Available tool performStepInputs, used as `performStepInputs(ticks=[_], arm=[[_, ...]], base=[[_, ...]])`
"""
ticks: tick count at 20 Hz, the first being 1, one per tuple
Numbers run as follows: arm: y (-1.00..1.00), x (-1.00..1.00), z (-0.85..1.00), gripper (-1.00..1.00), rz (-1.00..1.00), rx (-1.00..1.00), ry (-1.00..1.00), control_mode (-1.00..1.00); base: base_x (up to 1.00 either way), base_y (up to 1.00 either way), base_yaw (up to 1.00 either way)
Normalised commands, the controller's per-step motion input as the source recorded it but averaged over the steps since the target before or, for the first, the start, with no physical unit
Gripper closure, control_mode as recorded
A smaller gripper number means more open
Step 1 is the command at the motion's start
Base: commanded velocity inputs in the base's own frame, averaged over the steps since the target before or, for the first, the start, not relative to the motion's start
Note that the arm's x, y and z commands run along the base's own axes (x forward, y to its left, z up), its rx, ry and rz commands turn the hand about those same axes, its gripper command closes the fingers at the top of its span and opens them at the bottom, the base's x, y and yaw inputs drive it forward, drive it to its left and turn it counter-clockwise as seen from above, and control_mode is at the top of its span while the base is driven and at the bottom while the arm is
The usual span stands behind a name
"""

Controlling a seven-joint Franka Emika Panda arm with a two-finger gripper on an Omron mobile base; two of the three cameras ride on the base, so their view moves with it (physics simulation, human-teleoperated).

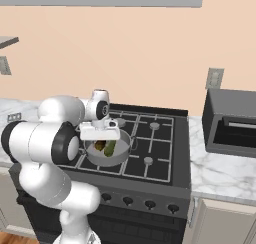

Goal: Put the sweet potato and cucumber in the pot. Retrieve the spatula and lightly stir the vegetables in the pot.

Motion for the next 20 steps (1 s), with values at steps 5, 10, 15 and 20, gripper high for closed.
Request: performStepInputs(ticks=[5,10,15,20], arm=[[0.00,0.00,0.00,-1.00,0.00,0.00,0.00,-1.00],[0.00,-0.01,0.20,-1.00,0.00,0.00,0.00,-1.00],[0.18,-0.24,0.73,-1.00,0.02,0.00,0.00,-1.00],[0.52,-0.17,0.44,-1.00,0.02,0.00,-0.06,-1.00]], base=[[0.00,0.00,0.00],[0.00,0.00,0.00],[0.00,0.00,0.00],[0.00,0.00,0.00]])
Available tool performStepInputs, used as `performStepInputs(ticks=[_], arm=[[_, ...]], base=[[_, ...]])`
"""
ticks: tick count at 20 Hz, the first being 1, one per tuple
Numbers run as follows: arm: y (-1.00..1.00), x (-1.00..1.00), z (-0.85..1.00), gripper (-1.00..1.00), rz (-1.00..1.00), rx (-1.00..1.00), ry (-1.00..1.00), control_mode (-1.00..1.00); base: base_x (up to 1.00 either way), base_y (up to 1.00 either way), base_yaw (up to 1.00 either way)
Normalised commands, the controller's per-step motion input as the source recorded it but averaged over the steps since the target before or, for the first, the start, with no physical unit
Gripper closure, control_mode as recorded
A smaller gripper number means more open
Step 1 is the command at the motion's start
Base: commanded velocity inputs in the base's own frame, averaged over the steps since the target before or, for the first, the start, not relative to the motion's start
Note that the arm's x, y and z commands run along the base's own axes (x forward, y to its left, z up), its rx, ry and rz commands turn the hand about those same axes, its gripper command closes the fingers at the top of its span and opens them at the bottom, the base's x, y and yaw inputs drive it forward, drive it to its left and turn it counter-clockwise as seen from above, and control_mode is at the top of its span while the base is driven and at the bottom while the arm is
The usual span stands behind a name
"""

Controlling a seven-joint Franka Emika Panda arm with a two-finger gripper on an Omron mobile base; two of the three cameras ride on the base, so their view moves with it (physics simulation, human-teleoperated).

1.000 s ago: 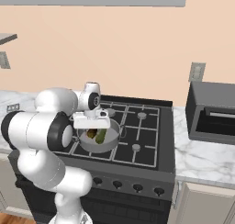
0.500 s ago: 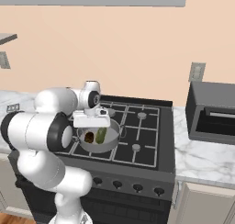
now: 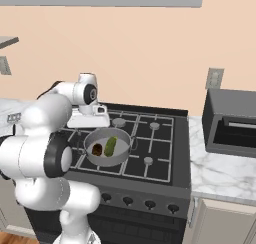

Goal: Put the sweet potato and cucumber in the pot. Retrieve the spatula and lightly stir the vegetables in the pot.

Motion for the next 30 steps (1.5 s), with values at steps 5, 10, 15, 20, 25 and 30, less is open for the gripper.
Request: performStepInputs(ticks=[5,10,15,20,25,30], arm=[[0.24,-0.41,0.17,-1.00,0.02,0.00,-0.02,-1.00],[0.12,-0.30,0.03,-1.00,0.03,0.00,0.00,-1.00],[0.04,-0.30,0.13,-1.00,0.00,0.00,-0.03,-1.00],[0.78,0.10,0.02,-1.00,-0.07,0.00,-0.09,-1.00],[0.89,0.19,-0.06,-1.00,-0.13,0.07,-0.07,-1.00],[0.59,0.04,-0.05,-1.00,-0.13,0.00,-0.08,-1.00]], base=[[0.00,0.00,0.00],[0.00,0.00,0.00],[0.00,0.00,0.00],[0.00,0.00,0.00],[0.00,0.00,0.00],[0.00,0.00,0.00]])
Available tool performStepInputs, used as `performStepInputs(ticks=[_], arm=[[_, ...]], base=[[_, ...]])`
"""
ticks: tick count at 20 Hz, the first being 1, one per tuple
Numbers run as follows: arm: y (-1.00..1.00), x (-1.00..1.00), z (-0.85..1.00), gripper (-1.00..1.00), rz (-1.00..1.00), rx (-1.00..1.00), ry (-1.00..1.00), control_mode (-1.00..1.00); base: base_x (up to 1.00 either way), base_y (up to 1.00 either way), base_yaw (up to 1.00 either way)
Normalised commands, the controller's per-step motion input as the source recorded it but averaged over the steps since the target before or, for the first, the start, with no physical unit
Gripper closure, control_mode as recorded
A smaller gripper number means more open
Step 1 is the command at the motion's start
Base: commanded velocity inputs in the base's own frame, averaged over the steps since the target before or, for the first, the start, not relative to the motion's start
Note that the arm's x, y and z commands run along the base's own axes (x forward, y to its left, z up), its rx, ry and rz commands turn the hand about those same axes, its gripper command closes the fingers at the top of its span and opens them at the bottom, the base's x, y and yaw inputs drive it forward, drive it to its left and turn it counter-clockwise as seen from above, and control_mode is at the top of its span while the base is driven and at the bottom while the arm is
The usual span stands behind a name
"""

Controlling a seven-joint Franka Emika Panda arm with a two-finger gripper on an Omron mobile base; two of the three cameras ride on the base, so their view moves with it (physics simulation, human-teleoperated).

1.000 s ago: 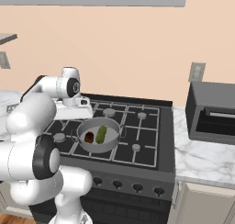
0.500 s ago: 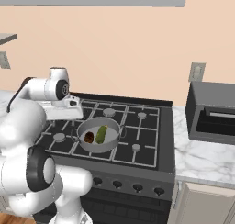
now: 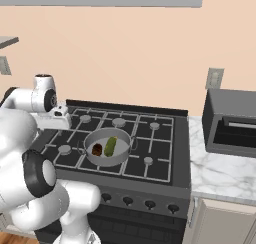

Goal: Put the sweet potato and cucumber in the pot. Retrieve the spatula and lightly stir the vegetables in the pot.

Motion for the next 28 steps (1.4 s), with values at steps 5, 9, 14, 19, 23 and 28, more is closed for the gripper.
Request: performStepInputs(ticks=[5,9,14,19,23,28], arm=[[0.56,0.00,0.00,-1.00,0.00,0.00,-0.23,-1.00],[0.47,-0.14,0.00,-1.00,0.00,0.01,-0.16,-1.00],[0.19,-0.13,0.02,-1.00,0.02,0.01,-0.08,-1.00],[-0.05,-0.22,0.06,-1.00,-0.03,0.10,-0.13,-1.00],[-0.16,-0.05,0.00,-1.00,-0.07,0.09,-0.06,-1.00],[0.00,0.00,0.00,-1.00,-0.04,0.00,0.00,1.00]], base=[[0.00,0.00,0.00],[0.00,0.00,0.00],[0.00,0.00,0.00],[0.00,0.00,0.00],[0.00,0.00,0.00],[-0.03,0.04,-0.04]])
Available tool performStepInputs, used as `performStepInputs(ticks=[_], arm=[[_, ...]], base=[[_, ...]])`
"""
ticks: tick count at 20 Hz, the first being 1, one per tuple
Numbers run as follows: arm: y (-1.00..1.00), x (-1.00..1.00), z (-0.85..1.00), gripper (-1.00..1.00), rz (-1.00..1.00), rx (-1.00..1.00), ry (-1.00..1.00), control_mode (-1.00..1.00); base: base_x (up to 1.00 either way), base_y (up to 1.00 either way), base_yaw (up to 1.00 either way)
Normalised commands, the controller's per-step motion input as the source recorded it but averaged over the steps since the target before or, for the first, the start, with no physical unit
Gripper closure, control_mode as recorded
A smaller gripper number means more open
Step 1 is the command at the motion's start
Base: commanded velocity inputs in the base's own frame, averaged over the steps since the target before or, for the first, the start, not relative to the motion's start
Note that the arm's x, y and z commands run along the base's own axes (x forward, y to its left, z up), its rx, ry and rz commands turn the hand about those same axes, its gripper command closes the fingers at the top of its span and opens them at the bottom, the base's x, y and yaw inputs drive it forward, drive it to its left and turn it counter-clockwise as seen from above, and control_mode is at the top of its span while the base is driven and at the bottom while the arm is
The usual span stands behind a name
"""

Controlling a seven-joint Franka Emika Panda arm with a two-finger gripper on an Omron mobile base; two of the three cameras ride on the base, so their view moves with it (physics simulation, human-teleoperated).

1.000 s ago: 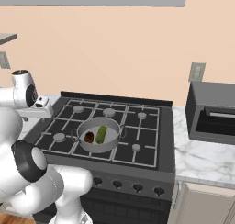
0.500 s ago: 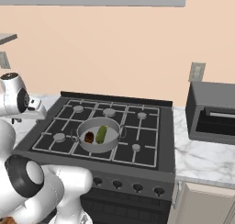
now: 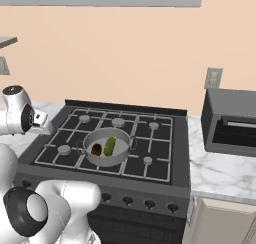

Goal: Put the sweet potato and cucumber in the pot. Retrieve the spatula and lightly stir the vegetables in the pot.

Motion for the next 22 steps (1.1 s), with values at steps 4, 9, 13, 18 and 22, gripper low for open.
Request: performStepInputs(ticks=[4,9,13,18,22], arm=[[0.00,0.00,0.00,-1.00,0.00,0.00,0.00,1.00],[0.00,0.00,0.00,-1.00,0.00,0.00,0.00,1.00],[0.00,0.00,0.00,-1.00,0.00,0.00,0.00,1.00],[0.09,0.04,0.00,-1.00,0.00,0.00,0.00,-1.00],[-0.07,0.69,-0.11,-1.00,0.14,0.06,0.00,-1.00]], base=[[-0.09,0.70,-0.23],[-0.02,0.89,-0.24],[0.00,0.91,-0.09],[0.03,0.66,0.00],[0.00,0.00,0.00]])
